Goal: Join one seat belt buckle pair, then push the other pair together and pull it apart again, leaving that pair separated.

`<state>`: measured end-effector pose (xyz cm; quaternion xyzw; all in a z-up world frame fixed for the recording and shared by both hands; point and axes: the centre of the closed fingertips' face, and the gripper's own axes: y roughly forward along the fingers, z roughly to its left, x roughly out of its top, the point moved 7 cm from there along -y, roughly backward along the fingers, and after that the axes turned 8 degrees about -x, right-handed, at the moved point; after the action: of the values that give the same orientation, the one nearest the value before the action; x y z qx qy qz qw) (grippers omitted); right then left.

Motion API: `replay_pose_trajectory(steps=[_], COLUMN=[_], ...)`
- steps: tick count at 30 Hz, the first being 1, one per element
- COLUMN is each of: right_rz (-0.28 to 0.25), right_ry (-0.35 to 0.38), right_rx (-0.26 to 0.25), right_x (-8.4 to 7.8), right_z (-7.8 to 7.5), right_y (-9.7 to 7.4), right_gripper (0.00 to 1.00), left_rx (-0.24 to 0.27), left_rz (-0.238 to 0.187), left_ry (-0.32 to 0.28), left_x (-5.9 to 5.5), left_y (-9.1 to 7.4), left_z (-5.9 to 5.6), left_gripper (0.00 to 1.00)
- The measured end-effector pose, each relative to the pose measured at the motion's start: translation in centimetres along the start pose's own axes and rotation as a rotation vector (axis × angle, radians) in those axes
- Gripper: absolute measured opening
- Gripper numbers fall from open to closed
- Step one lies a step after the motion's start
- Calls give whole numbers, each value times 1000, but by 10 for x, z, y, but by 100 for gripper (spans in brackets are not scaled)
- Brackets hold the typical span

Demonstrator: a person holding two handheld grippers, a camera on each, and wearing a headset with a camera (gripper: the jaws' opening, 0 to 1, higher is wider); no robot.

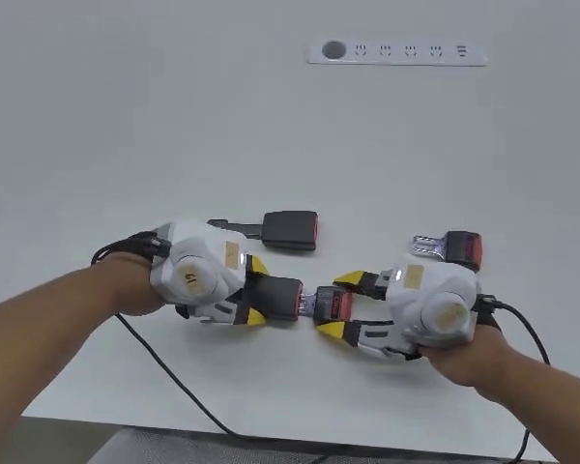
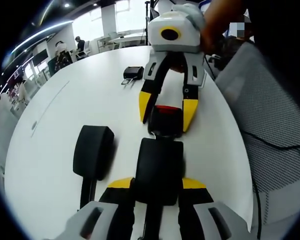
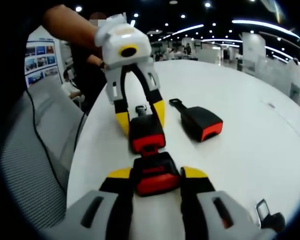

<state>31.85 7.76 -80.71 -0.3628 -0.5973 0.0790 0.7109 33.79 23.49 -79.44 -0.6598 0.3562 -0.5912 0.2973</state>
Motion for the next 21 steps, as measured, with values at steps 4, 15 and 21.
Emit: replay_pose_trajectory(steps=[4,15,21], right_rz=[7,29,31], right_ry=[5,3,0], right_rx=[-1,14,12], right_x=[1,9,8], right_z=[-1,2,1], right_y=[1,10,10], right_gripper=[36,36,36], left_rx=[-11,-31,-30], left_rz=[17,26,27], left_ry=[24,41,43], left_x=[1,1,1], left_y=[0,0,0], left_z=[0,1,1], left_gripper=[34,33,34])
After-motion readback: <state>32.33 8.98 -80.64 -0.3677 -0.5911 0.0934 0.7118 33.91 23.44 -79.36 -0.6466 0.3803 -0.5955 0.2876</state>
